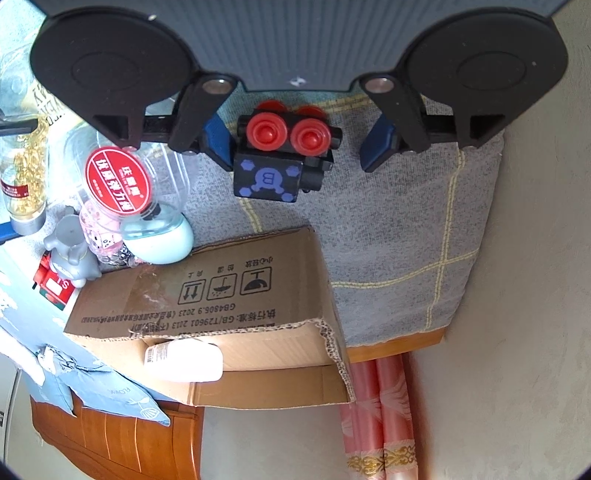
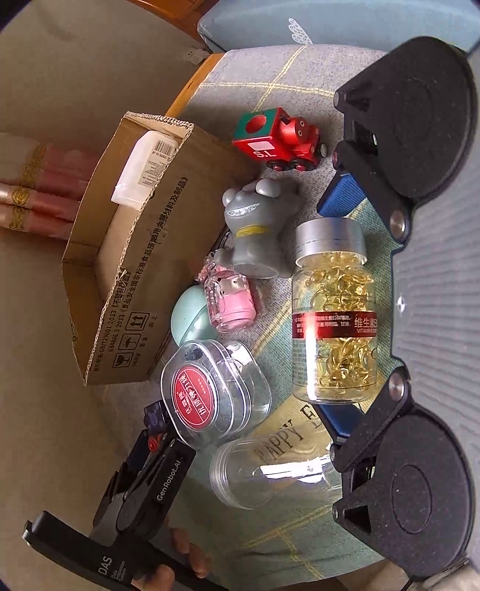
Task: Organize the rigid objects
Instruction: 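Lift the toy car with the left tool while the right tool lifts the capsule bottle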
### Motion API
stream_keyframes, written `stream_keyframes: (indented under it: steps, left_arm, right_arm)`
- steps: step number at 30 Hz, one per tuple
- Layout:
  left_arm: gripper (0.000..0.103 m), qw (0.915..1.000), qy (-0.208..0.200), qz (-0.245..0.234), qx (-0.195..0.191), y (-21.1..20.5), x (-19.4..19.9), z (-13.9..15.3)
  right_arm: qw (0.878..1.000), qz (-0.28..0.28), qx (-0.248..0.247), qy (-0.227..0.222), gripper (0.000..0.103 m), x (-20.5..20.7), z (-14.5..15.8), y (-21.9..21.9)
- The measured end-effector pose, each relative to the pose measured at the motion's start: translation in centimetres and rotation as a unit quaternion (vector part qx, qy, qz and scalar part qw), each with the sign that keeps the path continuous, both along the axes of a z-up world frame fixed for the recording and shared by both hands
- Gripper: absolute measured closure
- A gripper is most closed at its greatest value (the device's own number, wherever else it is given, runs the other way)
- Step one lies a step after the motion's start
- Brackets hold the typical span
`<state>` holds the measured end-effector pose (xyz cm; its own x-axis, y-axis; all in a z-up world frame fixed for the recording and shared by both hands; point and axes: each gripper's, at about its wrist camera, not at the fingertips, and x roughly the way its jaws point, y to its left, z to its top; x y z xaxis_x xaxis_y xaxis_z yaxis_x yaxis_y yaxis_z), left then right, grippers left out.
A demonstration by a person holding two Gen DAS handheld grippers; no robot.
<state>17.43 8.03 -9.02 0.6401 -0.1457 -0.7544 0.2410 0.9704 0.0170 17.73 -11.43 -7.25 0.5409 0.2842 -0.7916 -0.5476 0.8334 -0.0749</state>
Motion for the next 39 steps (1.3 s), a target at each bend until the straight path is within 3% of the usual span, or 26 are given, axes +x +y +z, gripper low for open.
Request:
stream_keyframes:
  steps: [5, 9, 14, 19, 30, 39]
  left_arm:
    - [0.035, 0.9999, 0.0, -0.008, -0.009, -0.1, 0.1, 0.1]
    - [0.051, 1.0, -0.002, -0.002, 0.002, -0.2, 0.0, 0.4]
    - [0.051, 0.9997, 0.014, -0.002, -0.021, 0.3, 0.2, 0.9]
    - [0.05, 0.9999, 0.008, -0.012, 0.008, -0.4, 0.1, 0.5]
    - [0.053, 0.9997, 0.023, 0.004, 0.008, -0.7, 0.0, 0.9]
    - [0.053, 0.9999, 0.005, 0.002, 0.014, -1.0, -1.4, 4.8]
  right_arm:
    - [1.0, -0.004, 0.004, 0.003, 0.007, -0.1, 0.1, 0.0]
    - [1.0, -0.015, 0.007, 0.018, 0.007, -0.1, 0.2, -0.3]
    - [0.999, -0.027, -0.001, 0.021, 0.007, -0.3, 0.6, -0.9]
    - [0.999, -0.029, -0.001, 0.017, 0.007, -0.7, 1.1, -1.5]
    - [0.999, -0.037, 0.004, 0.004, 0.007, -1.3, 2.5, -2.1]
    - [0.999, -0.036, 0.017, -0.015, 0.007, -0.6, 5.5, -2.9]
